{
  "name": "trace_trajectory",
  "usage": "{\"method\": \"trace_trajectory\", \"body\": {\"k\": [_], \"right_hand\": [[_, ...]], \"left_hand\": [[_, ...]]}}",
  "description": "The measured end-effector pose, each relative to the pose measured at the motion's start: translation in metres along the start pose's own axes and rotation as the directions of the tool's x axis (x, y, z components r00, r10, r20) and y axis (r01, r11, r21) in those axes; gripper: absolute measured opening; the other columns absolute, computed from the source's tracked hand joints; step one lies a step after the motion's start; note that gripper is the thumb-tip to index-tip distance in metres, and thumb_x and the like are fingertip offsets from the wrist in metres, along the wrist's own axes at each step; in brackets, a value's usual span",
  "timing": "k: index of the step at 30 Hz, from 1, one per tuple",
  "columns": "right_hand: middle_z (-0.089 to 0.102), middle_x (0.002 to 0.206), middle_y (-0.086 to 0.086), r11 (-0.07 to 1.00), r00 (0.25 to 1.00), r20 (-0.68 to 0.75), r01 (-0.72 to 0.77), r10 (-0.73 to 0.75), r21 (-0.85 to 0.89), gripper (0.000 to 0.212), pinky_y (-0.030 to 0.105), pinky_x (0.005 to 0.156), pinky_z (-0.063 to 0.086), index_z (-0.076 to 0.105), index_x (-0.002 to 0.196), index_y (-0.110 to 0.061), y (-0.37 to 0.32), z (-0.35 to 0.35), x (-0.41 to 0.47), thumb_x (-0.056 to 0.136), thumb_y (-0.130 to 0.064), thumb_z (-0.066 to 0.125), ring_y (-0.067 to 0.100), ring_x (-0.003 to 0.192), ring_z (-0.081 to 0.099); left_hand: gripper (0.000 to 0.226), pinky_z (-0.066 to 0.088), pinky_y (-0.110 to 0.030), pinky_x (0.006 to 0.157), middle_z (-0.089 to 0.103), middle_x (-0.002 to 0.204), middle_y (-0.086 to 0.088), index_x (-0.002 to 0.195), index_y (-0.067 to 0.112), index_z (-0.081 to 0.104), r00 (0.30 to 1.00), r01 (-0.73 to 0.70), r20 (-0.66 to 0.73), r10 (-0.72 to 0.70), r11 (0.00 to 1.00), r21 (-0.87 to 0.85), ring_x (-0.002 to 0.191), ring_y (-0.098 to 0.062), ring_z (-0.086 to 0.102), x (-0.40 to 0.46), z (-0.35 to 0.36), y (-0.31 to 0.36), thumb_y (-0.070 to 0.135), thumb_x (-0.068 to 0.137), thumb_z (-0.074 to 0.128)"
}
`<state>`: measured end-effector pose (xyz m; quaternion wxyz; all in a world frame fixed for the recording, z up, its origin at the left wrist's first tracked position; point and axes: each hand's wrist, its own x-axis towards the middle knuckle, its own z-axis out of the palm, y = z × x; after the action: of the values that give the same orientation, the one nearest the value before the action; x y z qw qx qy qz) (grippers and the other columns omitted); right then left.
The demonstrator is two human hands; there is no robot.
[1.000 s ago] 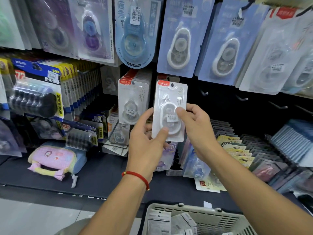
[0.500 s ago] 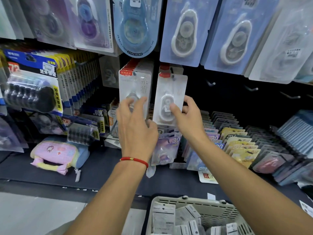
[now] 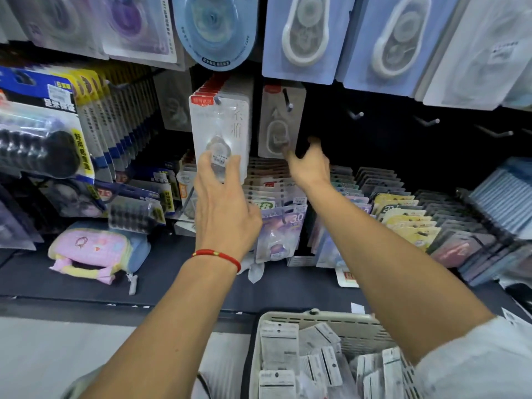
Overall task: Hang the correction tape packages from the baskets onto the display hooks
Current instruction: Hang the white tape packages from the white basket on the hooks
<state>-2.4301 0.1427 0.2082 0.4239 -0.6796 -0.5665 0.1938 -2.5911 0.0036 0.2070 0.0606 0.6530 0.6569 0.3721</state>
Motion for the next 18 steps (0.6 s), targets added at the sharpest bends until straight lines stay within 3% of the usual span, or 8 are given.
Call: {"method": "trace_trajectory", "body": {"k": [2, 5, 6, 9, 12, 14, 18], "right_hand": [[0.067, 0.124, 0.008, 0.997, 0.997, 0.010, 0.070, -0.070, -0.022, 0.051, 0.034, 0.090, 0.049, 0.051, 0.146, -0.014, 0.017, -0.020, -0.024, 0.103, -0.039, 0.062, 0.025, 0.112, 0.065], [0.067, 0.095, -0.012, 0.979, 0.976, 0.080, 0.203, -0.201, -0.016, 0.014, 0.033, 0.083, 0.054, 0.066, 0.114, -0.023, 0.058, -0.058, -0.074, 0.102, -0.027, 0.061, 0.007, 0.083, 0.066], [0.067, 0.088, -0.014, 0.976, 0.967, 0.141, 0.217, -0.213, -0.014, 0.007, 0.033, 0.079, 0.056, 0.066, 0.105, -0.028, 0.074, -0.070, -0.091, 0.101, -0.024, 0.061, 0.010, 0.080, 0.068], [0.070, 0.081, -0.012, 0.970, 0.907, 0.391, 0.214, -0.154, -0.115, 0.020, 0.034, 0.073, 0.056, 0.065, 0.089, -0.034, 0.122, -0.099, -0.138, 0.102, -0.019, 0.063, 0.018, 0.077, 0.071], [0.071, 0.082, -0.006, 0.958, 0.796, 0.603, 0.138, 0.044, -0.252, 0.011, 0.033, 0.075, 0.055, 0.072, 0.096, -0.020, 0.174, -0.111, -0.178, 0.102, -0.017, 0.063, 0.015, 0.074, 0.072], [0.072, 0.090, -0.006, 0.915, 0.720, 0.674, 0.144, 0.164, -0.377, 0.015, 0.028, 0.078, 0.051, 0.073, 0.103, -0.019, 0.206, -0.105, -0.203, 0.100, -0.016, 0.059, 0.016, 0.085, 0.071], [0.070, 0.130, 0.003, 0.867, 0.599, 0.746, 0.166, 0.291, -0.471, 0.032, 0.027, 0.092, 0.047, 0.065, 0.133, -0.016, 0.244, -0.070, -0.249, 0.102, -0.022, 0.058, 0.023, 0.120, 0.064]], "left_hand": [[0.067, 0.047, -0.050, 0.103, 0.023, 0.161, -0.015, 0.150, 0.019, 0.046, 1.000, -0.022, -0.014, 0.023, 1.000, 0.013, 0.144, -0.035, 0.027, -0.012, -0.002, 0.005, 0.011, 0.087, 0.069], [0.047, 0.044, -0.047, 0.102, 0.051, 0.137, -0.011, 0.133, 0.019, 0.062, 0.988, -0.151, 0.013, 0.152, 0.988, -0.044, 0.129, -0.035, 0.043, -0.044, 0.004, 0.012, 0.012, 0.087, 0.067], [0.041, 0.043, -0.044, 0.101, 0.057, 0.130, -0.009, 0.127, 0.020, 0.065, 0.981, -0.170, 0.082, 0.176, 0.983, -0.073, 0.122, -0.034, 0.047, -0.055, 0.009, 0.014, 0.012, 0.087, 0.066], [0.034, 0.046, -0.040, 0.100, 0.064, 0.125, -0.004, 0.123, 0.023, 0.066, 0.896, -0.186, 0.398, 0.197, 0.980, -0.065, 0.121, -0.030, 0.055, -0.091, 0.034, 0.014, 0.017, 0.090, 0.064], [0.034, 0.050, -0.039, 0.097, 0.063, 0.131, -0.002, 0.130, 0.028, 0.062, 0.728, -0.289, 0.663, 0.175, 0.955, 0.064, 0.125, -0.027, 0.057, -0.127, 0.070, 0.004, 0.023, 0.096, 0.060], [0.036, 0.050, -0.038, 0.097, 0.062, 0.133, -0.004, 0.132, 0.027, 0.061, 0.632, -0.342, 0.765, 0.122, 0.930, 0.134, 0.127, -0.028, 0.057, -0.152, 0.094, -0.010, 0.022, 0.097, 0.059], [0.039, 0.049, -0.036, 0.103, 0.059, 0.139, -0.006, 0.136, 0.021, 0.061, 0.545, -0.249, 0.836, -0.058, 0.941, 0.227, 0.130, -0.026, 0.054, -0.194, 0.122, -0.046, 0.016, 0.098, 0.058]]}}
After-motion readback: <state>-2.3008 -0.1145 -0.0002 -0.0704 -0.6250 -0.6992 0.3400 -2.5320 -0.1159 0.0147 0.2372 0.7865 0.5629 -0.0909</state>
